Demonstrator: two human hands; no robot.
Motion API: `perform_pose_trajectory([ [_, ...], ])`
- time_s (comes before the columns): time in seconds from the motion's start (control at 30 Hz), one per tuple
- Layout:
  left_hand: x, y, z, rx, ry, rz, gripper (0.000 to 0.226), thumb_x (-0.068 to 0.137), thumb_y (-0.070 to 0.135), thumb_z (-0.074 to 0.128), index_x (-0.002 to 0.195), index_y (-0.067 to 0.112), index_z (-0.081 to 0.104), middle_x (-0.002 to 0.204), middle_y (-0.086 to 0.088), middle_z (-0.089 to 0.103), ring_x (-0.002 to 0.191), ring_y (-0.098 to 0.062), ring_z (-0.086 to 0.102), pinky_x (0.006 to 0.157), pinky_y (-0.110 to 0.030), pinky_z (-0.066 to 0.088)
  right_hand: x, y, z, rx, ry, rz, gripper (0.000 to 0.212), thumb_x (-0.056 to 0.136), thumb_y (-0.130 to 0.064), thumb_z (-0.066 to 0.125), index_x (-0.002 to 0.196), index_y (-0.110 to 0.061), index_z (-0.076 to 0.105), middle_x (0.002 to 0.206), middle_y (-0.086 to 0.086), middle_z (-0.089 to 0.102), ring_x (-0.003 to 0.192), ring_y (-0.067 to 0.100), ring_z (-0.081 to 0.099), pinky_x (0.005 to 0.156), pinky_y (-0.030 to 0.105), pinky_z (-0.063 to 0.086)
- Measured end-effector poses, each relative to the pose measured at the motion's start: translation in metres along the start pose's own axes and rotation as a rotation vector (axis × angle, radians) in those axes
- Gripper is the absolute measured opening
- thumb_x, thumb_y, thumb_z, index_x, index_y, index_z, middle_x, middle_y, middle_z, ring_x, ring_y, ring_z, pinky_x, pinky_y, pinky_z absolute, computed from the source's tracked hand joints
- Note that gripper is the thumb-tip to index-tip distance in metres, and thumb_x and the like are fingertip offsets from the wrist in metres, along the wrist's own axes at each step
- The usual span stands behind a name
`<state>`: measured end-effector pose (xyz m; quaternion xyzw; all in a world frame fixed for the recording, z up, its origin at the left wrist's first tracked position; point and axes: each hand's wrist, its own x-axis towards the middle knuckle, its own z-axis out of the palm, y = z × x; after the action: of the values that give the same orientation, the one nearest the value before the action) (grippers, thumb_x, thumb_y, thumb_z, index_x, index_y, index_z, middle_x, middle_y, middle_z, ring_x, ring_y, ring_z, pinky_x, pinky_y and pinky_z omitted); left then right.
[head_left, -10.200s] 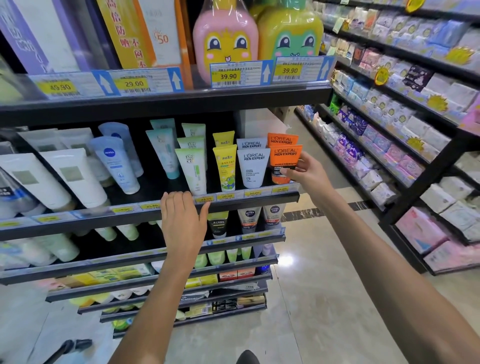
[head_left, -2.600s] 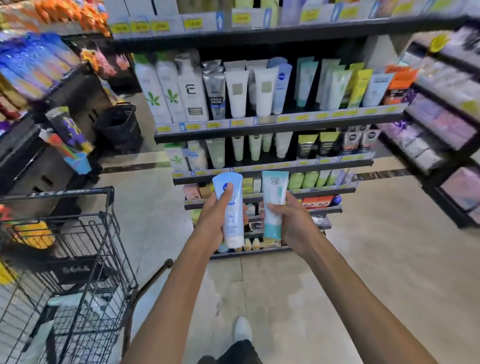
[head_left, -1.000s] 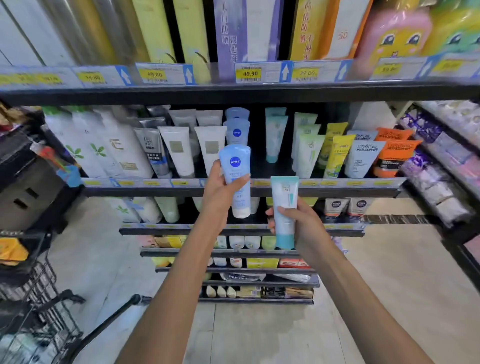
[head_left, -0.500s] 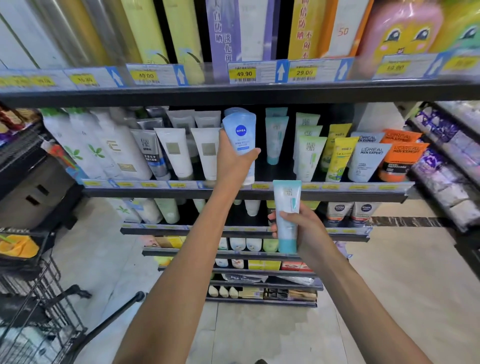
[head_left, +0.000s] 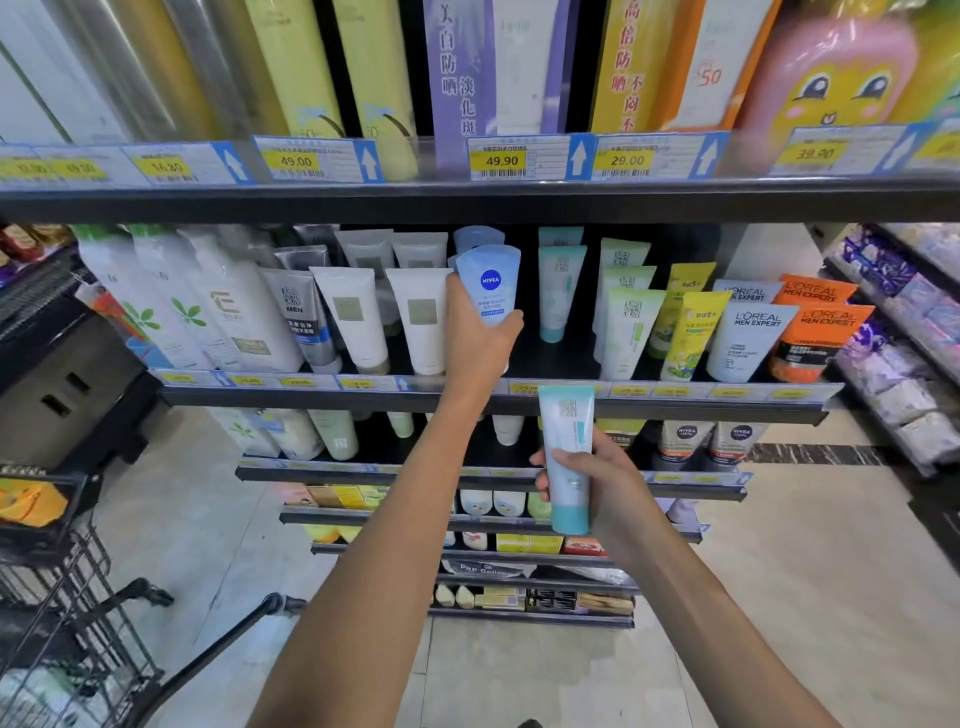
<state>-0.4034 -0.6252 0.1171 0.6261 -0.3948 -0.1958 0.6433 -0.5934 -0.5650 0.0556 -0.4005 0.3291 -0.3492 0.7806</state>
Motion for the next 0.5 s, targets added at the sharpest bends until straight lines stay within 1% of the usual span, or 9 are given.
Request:
perform_pose_trajectory([
  [0.1,0.002,-0.005,0.003,0.045,-0.014,-0.005,0.061,0.082,0.003,0.077,0.126,0.022,0.04,0.102,0.016,0.053,0.091,0.009,0.058,0.069,-0.009,0.05,0.001,0.001,0.0,-0.009,-0.006,0.004,0.04,0.095,-0.003,0.062,0.134,-0.009,0.059,0.1,0.021,0.069,0.074,0.028,0.062,0.069,0.038,0.055],
  [0.17,-0.001,-0.014,0.004,0.087,-0.022,-0.035,0.062,0.083,0.002,0.076,0.131,0.017,0.04,0.101,0.019,0.052,0.087,0.018,0.056,0.065,-0.005,0.047,0.002,0.002,0.001,-0.004,0.0,0.01,0.041,0.095,-0.002,0.062,0.135,-0.009,0.058,0.099,0.021,0.069,0.075,0.028,0.062,0.07,0.04,0.054],
  [0.2,-0.002,-0.017,0.005,0.104,-0.024,-0.054,0.063,0.083,0.003,0.076,0.133,0.015,0.04,0.1,0.019,0.051,0.087,0.016,0.056,0.064,-0.003,0.046,0.002,0.002,0.001,-0.002,0.005,0.014,0.041,0.095,-0.002,0.062,0.135,-0.01,0.058,0.099,0.021,0.069,0.074,0.028,0.062,0.071,0.041,0.053],
  [0.27,-0.005,-0.022,0.004,0.14,-0.03,-0.074,0.064,0.084,0.005,0.076,0.136,0.014,0.04,0.099,0.019,0.05,0.088,0.007,0.056,0.063,-0.002,0.045,0.002,0.004,0.001,0.005,0.012,0.02,0.041,0.094,-0.002,0.062,0.134,-0.011,0.059,0.099,0.021,0.07,0.074,0.028,0.062,0.073,0.042,0.053],
  [0.33,-0.005,-0.022,0.004,0.165,-0.034,-0.087,0.064,0.085,0.008,0.077,0.136,0.014,0.039,0.101,0.013,0.052,0.091,0.0,0.056,0.065,-0.005,0.047,0.002,0.005,0.0,0.001,0.008,0.021,0.041,0.094,-0.003,0.062,0.134,-0.011,0.059,0.1,0.022,0.069,0.074,0.028,0.062,0.074,0.042,0.052],
  [0.43,-0.004,-0.021,0.006,0.209,-0.014,-0.086,0.06,0.085,0.013,0.078,0.131,0.014,0.039,0.111,0.001,0.054,0.099,-0.012,0.058,0.073,-0.019,0.052,0.002,0.006,-0.001,-0.009,0.01,0.022,0.041,0.095,-0.003,0.061,0.135,-0.012,0.059,0.1,0.022,0.069,0.074,0.027,0.062,0.074,0.043,0.051],
  [0.5,-0.006,-0.022,0.007,0.241,0.007,-0.074,0.057,0.084,0.017,0.08,0.124,0.014,0.039,0.111,-0.001,0.056,0.099,-0.016,0.059,0.076,-0.03,0.057,0.002,0.008,-0.002,-0.01,0.009,0.021,0.041,0.095,-0.003,0.062,0.135,-0.013,0.059,0.1,0.021,0.069,0.074,0.028,0.062,0.074,0.042,0.051],
])
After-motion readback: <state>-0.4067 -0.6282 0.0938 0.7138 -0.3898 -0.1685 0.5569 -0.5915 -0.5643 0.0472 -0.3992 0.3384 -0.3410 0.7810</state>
